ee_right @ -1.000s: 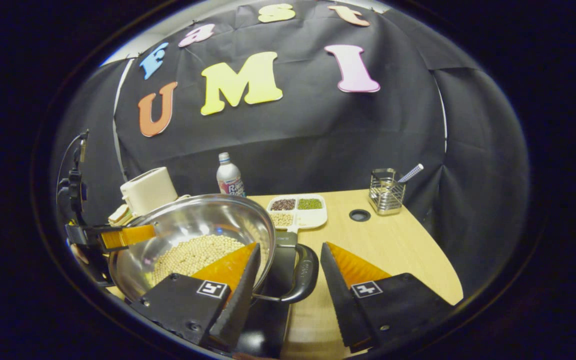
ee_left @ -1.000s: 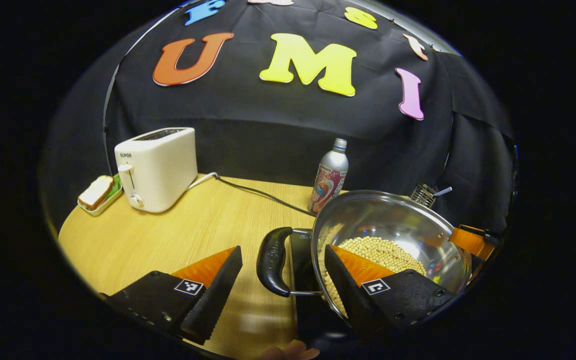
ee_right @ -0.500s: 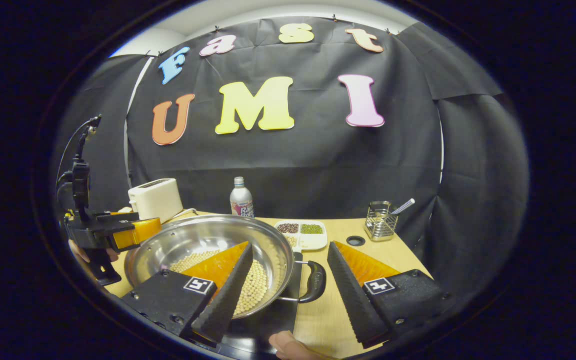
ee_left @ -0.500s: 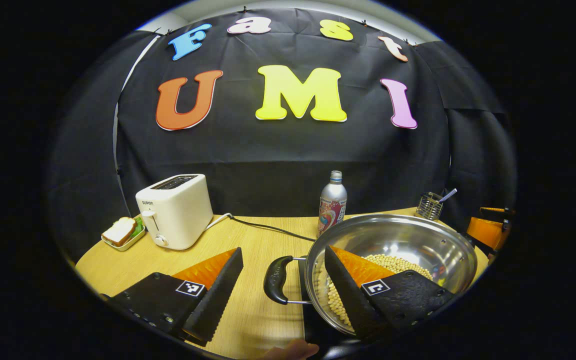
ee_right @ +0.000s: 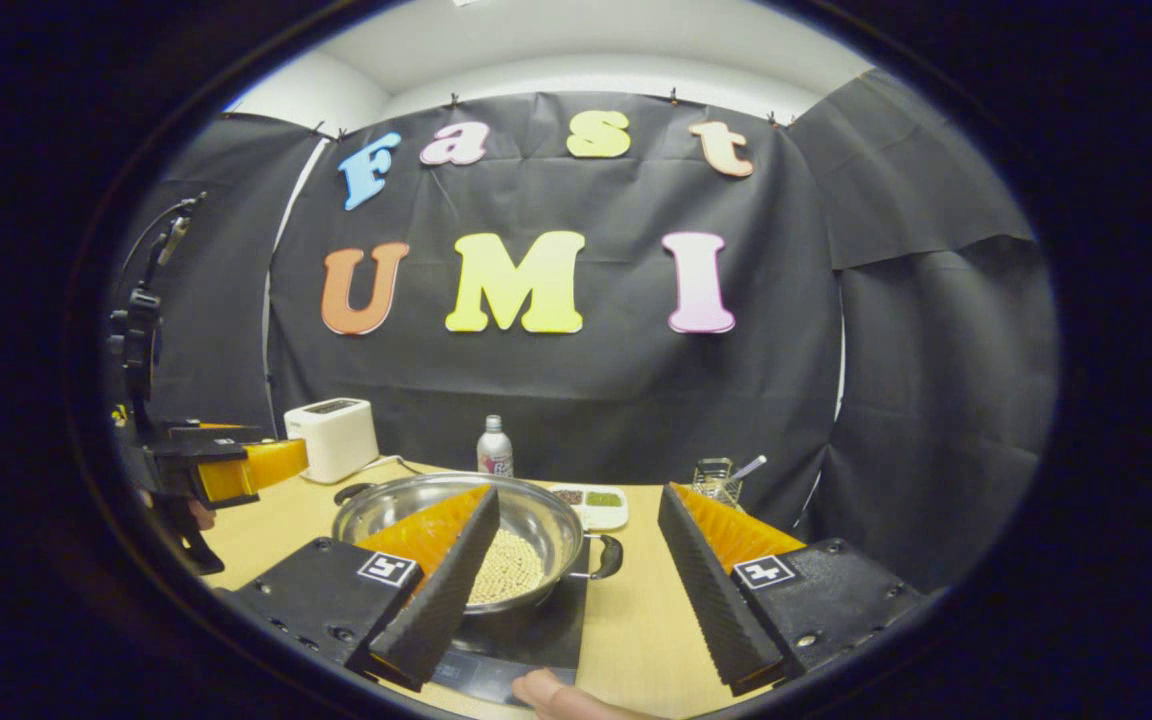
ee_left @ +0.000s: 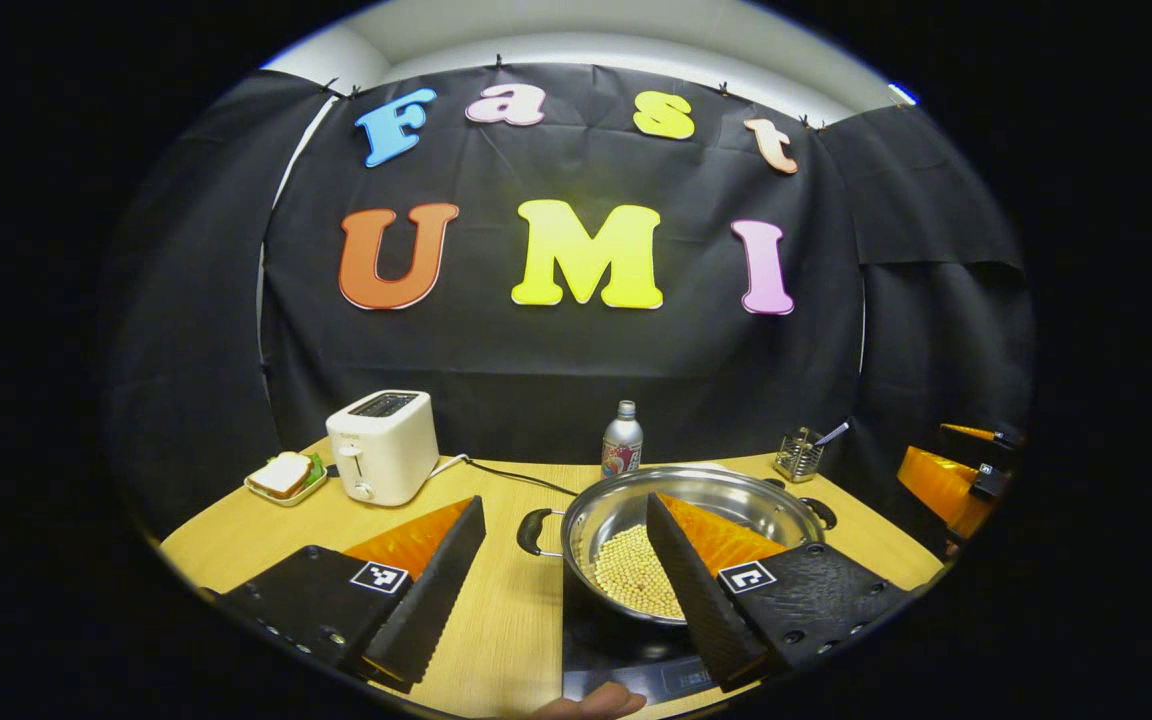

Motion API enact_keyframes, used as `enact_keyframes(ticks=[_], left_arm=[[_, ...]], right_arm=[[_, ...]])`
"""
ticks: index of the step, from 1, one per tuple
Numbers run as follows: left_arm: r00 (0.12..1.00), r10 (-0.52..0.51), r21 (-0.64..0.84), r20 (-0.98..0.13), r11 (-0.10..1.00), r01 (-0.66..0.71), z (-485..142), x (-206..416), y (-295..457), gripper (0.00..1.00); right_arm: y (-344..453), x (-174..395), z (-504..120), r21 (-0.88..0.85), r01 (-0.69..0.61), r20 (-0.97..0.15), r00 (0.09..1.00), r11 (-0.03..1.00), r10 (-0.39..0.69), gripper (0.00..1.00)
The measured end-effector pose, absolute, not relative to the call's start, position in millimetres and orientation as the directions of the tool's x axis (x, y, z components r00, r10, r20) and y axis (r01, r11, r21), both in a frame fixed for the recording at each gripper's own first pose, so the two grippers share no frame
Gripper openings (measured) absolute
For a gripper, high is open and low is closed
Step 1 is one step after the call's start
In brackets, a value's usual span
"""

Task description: First push the handle of the pot to place it horizontally, then grasp the pot with both hands and set it on the induction cooktop.

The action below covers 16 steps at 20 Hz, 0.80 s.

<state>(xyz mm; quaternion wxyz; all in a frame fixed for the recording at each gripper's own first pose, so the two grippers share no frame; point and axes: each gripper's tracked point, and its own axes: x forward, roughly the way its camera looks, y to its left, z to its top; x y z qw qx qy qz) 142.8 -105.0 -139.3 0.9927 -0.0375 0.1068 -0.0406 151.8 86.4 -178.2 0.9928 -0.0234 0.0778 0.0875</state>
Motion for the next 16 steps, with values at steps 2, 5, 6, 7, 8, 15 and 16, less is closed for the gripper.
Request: enact_keyframes(ticks=[2, 5, 6, 7, 8, 15, 16], left_arm=[[0.977, -0.078, -0.078, -0.198, 0.995, 0.064, -128, 118, -104, 0.96], [0.982, -0.069, -0.058, -0.176, 0.997, 0.06, -111, 82, -100, 0.96], [0.983, -0.062, -0.049, -0.171, 0.997, 0.054, -107, 69, -98, 0.96], [0.985, -0.056, -0.04, -0.162, 0.998, 0.051, -102, 58, -96, 0.96], [0.987, -0.056, -0.036, -0.153, 0.998, 0.051, -95, 47, -95, 0.96], [0.979, -0.169, -0.077, -0.11, 0.984, 0.161, -39, -33, -113, 0.96], [0.983, -0.162, -0.065, -0.091, 0.986, 0.156, -30, -42, -106, 0.96]], right_arm=[[80, 129, -159, -0.007, -0.162, -0.13, 0.979, 0.987, 0.16, 1.0], [72, 94, -137, 0.005, -0.156, -0.092, 0.984, 0.988, 0.155, 1.0], [70, 82, -127, 0.01, -0.156, -0.076, 0.985, 0.988, 0.156, 1.0], [67, 71, -121, 0.014, -0.15, -0.065, 0.987, 0.989, 0.15, 1.0], [62, 59, -115, 0.014, -0.144, -0.06, 0.988, 0.99, 0.144, 1.0], [30, -16, -65, 0.011, -0.076, -0.025, 0.997, 0.997, 0.076, 1.0], [28, -26, -60, 0.011, -0.077, -0.029, 0.997, 0.997, 0.077, 1.0]])
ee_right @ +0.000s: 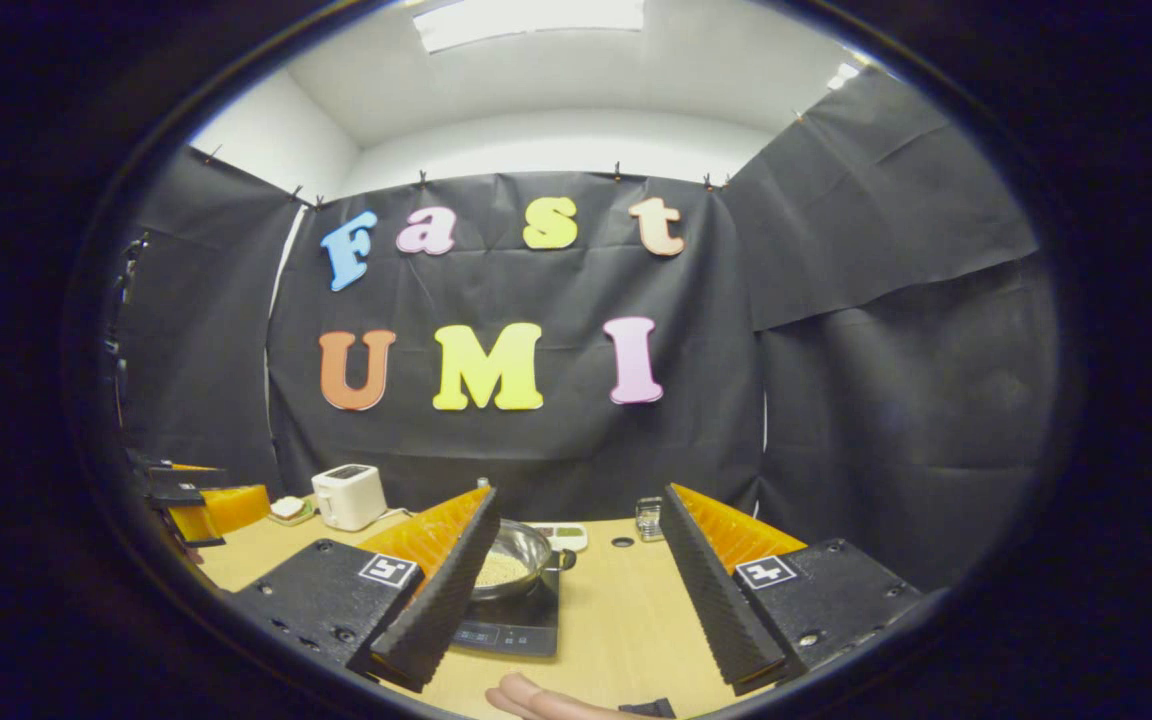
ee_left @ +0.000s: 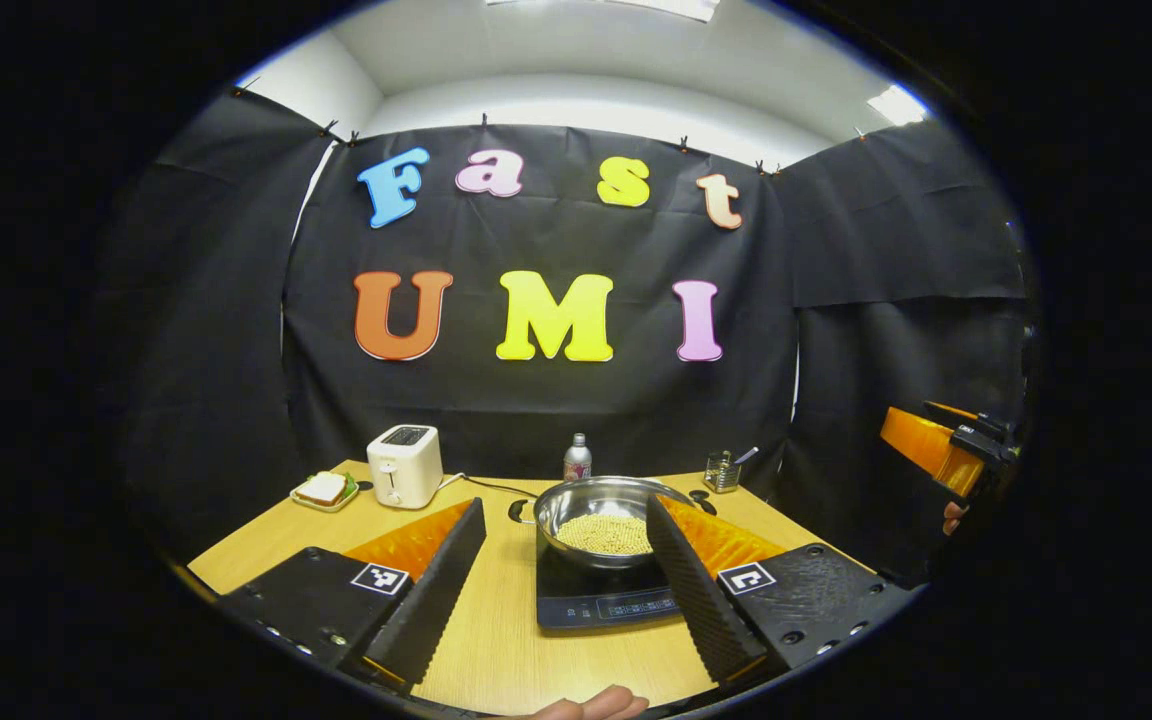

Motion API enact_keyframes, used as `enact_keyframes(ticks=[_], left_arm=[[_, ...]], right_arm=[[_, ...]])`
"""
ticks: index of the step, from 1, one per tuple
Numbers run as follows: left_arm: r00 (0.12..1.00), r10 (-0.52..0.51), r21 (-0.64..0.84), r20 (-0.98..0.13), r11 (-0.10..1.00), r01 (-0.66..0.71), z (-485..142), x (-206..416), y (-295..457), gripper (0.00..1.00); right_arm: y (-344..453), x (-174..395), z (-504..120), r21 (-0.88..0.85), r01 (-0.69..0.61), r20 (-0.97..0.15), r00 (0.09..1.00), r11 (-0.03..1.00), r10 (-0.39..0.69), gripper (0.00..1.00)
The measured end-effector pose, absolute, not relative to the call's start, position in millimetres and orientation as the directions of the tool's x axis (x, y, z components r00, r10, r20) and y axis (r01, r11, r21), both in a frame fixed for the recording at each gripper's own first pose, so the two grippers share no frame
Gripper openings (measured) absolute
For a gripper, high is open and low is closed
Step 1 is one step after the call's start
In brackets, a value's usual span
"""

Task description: First push the handle of the pot to place it horizontally, then grasp the pot with both hands and set it on the induction cooktop.

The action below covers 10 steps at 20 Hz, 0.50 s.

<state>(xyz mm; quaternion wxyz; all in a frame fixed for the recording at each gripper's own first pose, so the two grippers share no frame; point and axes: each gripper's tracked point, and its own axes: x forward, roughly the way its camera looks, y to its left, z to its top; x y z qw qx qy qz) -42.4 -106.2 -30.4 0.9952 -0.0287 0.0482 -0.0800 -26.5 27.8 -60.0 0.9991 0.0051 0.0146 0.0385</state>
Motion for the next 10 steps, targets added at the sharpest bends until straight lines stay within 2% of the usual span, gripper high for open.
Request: enact_keyframes(ticks=[5, 10], left_arm=[[0.994, -0.104, -0.03, -0.024, 0.994, 0.103, -10, -68, -92, 0.96], [0.993, -0.118, -0.038, -0.017, 0.992, 0.118, -17, -76, -95, 0.96]], right_arm=[[20, -61, -27, -0.008, -0.088, 0.06, 0.994, 0.996, 0.089, 1.0], [23, -74, -31, -0.021, -0.116, 0.07, 0.991, 0.993, 0.117, 1.0]])
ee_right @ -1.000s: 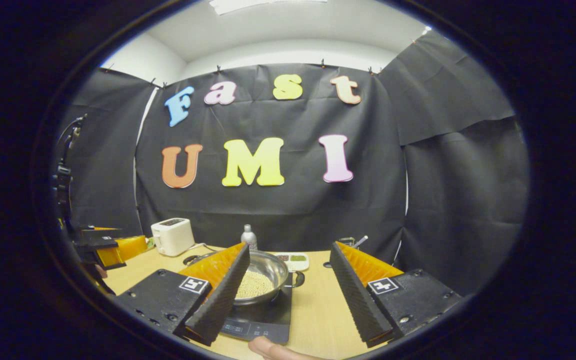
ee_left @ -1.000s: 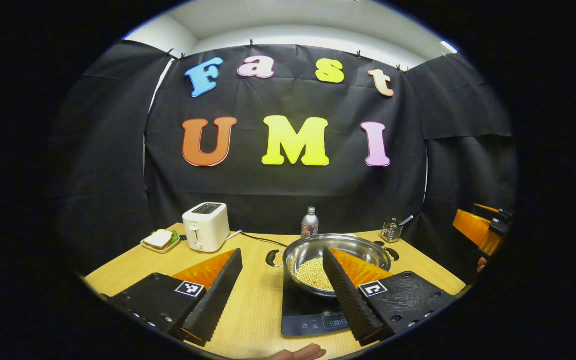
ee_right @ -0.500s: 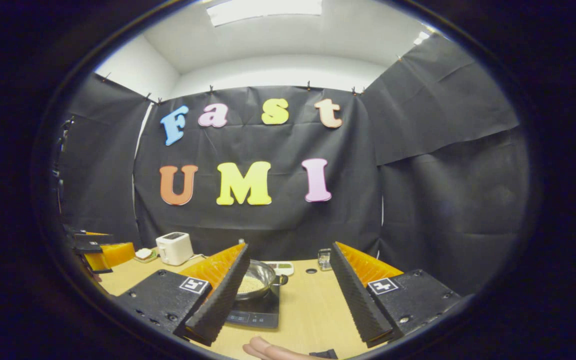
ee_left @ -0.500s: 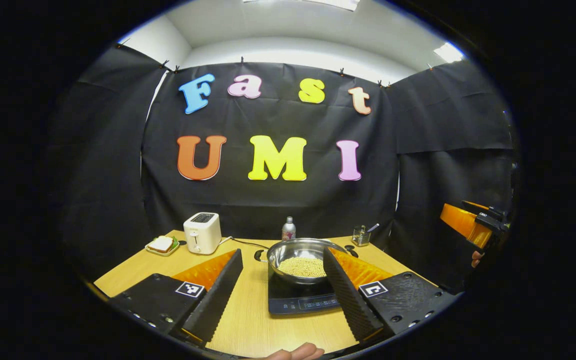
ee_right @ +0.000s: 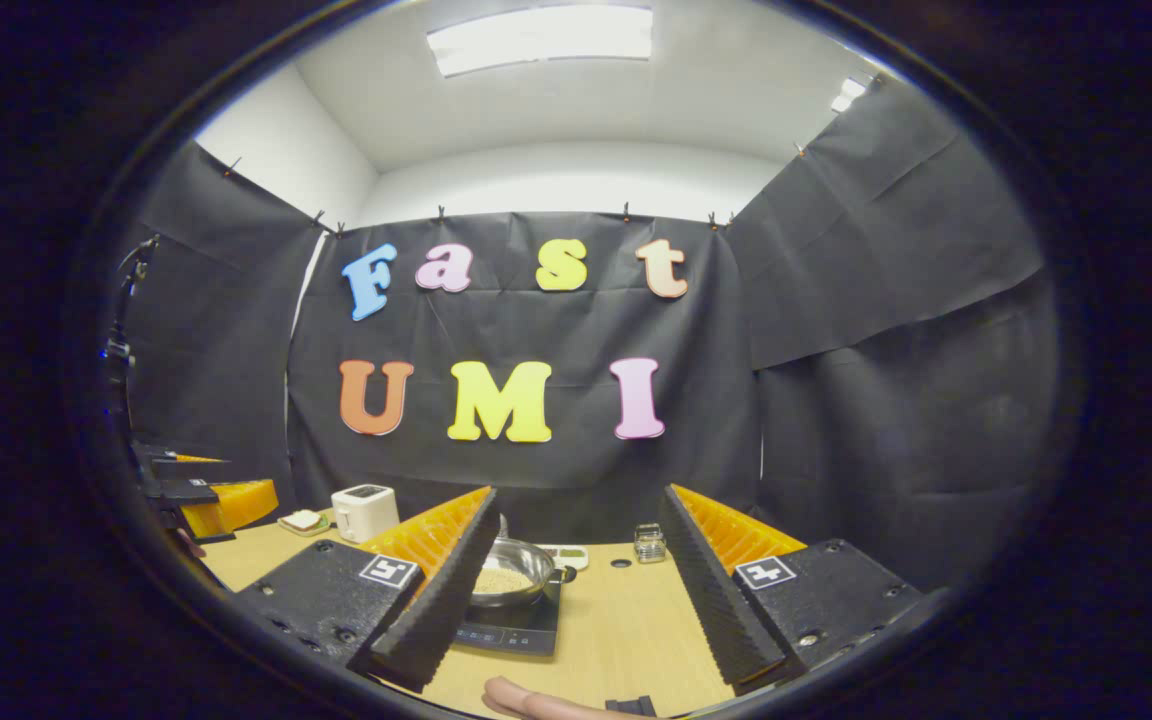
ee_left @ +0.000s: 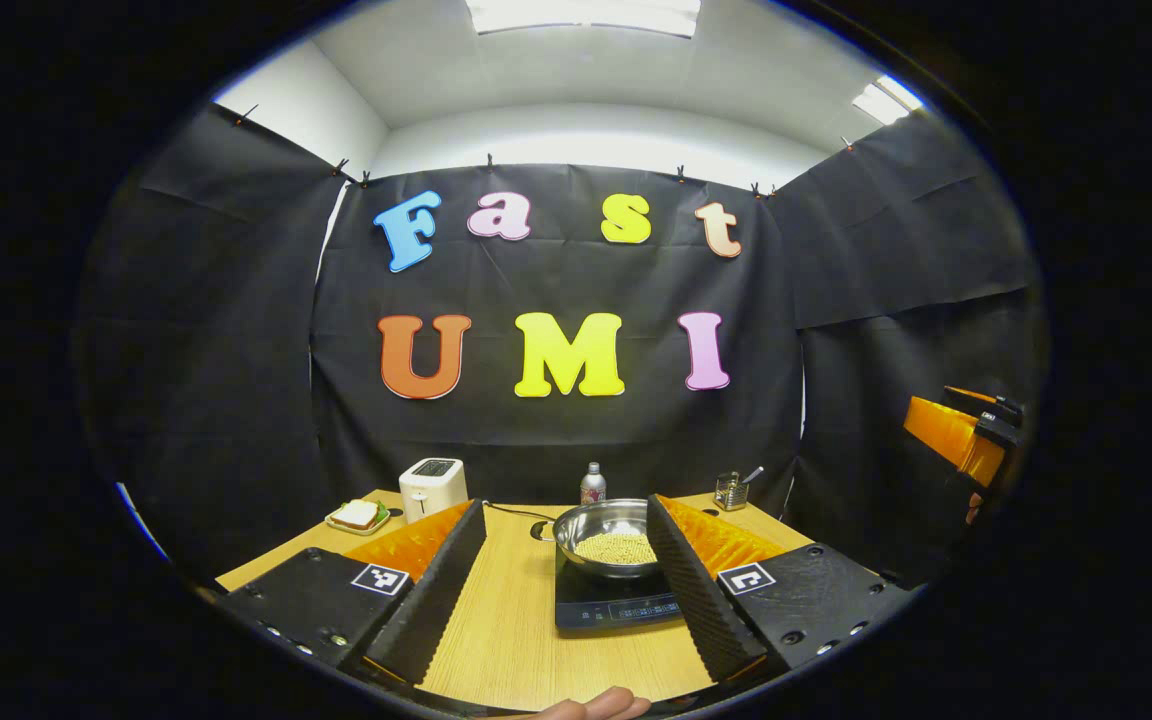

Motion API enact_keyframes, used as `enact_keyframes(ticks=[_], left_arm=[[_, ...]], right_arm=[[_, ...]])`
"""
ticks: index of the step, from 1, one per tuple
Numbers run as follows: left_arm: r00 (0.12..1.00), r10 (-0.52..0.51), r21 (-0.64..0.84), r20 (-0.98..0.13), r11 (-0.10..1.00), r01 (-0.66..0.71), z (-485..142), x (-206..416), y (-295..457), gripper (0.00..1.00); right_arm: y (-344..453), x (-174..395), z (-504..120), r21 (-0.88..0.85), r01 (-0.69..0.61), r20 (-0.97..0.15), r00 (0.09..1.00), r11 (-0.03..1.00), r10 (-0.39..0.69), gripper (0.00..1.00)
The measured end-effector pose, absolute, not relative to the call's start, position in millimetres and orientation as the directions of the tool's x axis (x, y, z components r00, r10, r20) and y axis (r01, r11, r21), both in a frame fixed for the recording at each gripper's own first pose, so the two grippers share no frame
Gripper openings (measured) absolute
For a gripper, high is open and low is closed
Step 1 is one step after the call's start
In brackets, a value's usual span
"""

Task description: First push the handle of the pot to place it horizontally, then grasp the pot with both hands and set it on the induction cooktop.

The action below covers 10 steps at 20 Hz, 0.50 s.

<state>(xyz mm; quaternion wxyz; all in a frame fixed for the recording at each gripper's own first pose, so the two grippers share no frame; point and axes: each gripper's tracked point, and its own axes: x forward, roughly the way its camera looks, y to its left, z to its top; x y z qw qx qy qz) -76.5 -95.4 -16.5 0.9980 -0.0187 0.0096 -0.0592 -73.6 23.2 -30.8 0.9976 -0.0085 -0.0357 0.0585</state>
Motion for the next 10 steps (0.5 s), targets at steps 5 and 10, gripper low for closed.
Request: enact_keyframes(ticks=[5, 10], left_arm=[[0.993, -0.119, -0.018, -0.014, 0.993, 0.119, -22, -78, -95, 0.96], [0.996, -0.084, -0.004, 0.024, 0.996, 0.085, -19, -76, -87, 0.96]], right_arm=[[12, -62, -45, -0.006, -0.084, 0.034, 0.996, 0.996, 0.084, 1.0], [8, -54, -54, 0.006, -0.082, 0.006, 0.997, 0.997, 0.082, 1.0]])
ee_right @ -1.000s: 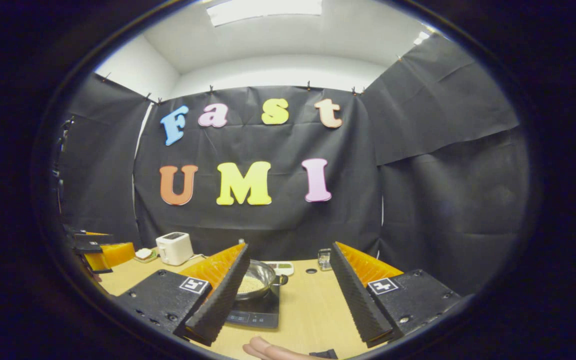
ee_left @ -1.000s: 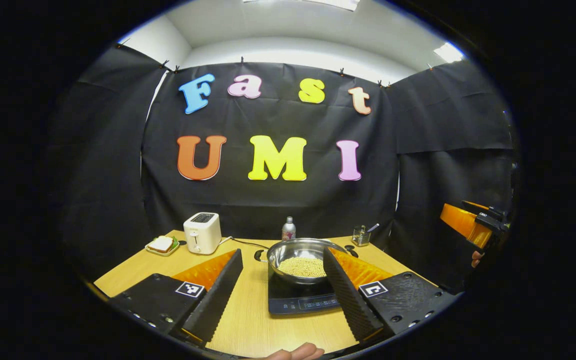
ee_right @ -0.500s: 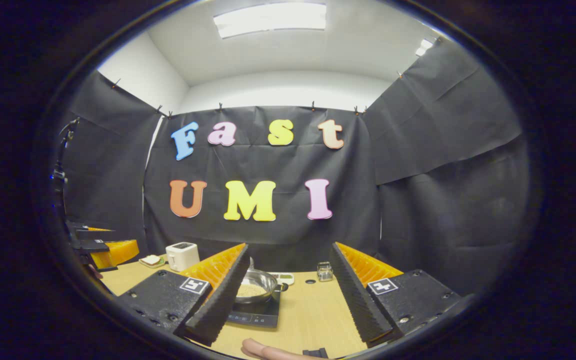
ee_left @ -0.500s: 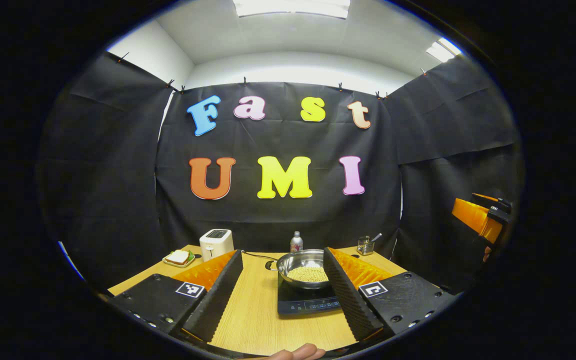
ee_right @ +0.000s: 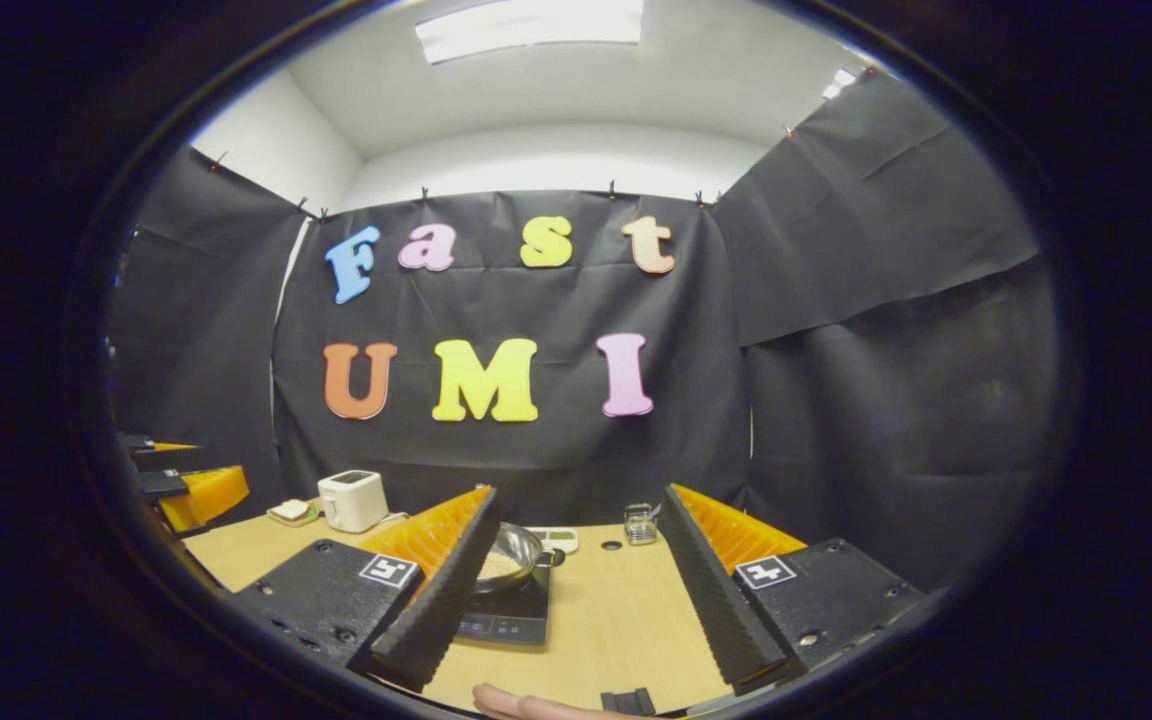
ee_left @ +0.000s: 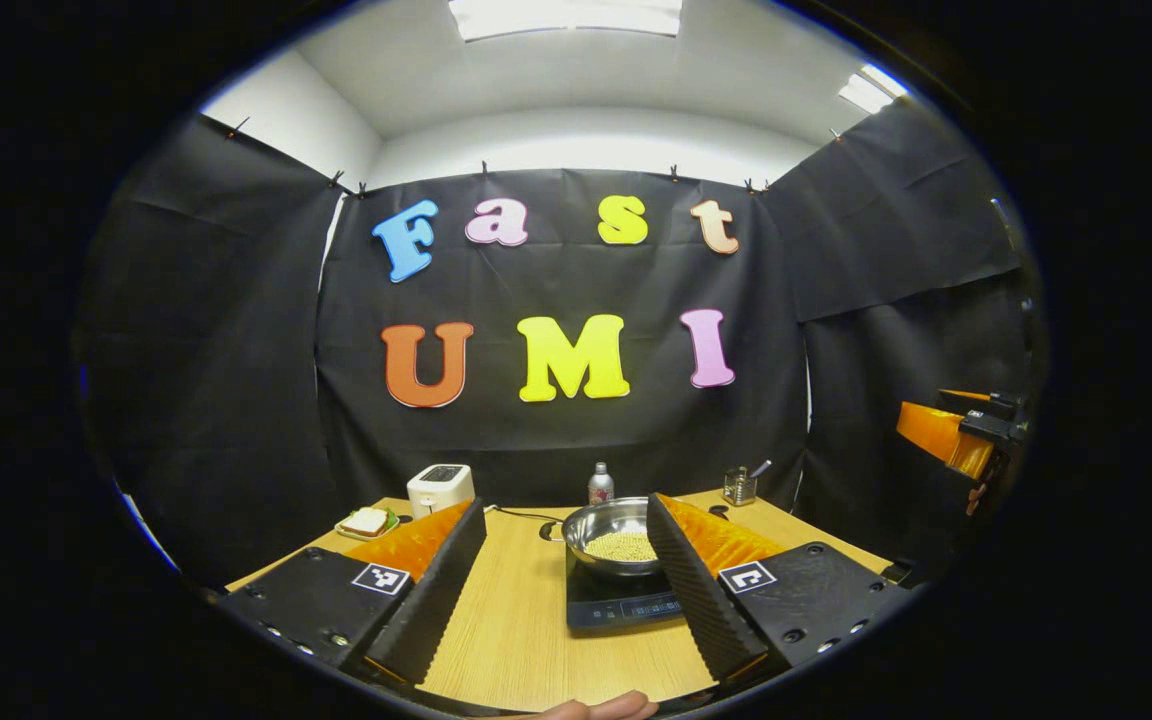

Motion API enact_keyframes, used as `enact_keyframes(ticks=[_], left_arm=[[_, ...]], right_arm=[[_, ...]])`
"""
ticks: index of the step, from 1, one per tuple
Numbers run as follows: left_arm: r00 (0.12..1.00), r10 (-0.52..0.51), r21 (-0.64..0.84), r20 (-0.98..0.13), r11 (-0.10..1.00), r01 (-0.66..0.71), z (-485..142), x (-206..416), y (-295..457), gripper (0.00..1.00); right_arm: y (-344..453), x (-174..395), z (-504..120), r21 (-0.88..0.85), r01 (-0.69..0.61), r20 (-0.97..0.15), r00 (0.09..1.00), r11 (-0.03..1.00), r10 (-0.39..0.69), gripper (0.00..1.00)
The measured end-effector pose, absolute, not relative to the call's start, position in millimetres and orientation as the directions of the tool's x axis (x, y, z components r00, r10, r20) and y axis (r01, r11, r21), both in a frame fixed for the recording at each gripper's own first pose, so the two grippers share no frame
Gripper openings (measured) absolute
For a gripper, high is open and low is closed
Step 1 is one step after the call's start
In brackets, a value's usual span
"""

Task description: First push the handle of the pot to place it horizontally, then grasp the pot with both hands and set it on the induction cooktop.

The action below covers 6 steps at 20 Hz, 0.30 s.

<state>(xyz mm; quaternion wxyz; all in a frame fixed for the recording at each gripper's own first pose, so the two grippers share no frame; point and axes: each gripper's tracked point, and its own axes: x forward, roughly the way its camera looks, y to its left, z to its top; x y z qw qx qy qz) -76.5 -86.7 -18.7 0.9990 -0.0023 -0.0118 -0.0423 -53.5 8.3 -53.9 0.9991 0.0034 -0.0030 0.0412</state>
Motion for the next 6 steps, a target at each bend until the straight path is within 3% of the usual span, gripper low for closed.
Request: enact_keyframes(ticks=[6], left_arm=[[0.992, -0.117, -0.03, 0.045, 0.993, 0.118, -17.6, -80.3, -92.5, 0.96]], right_arm=[[0.5, -50.2, -54.8, 0.022, -0.073, 0.019, 0.997, 0.997, 0.072, 1.0]])
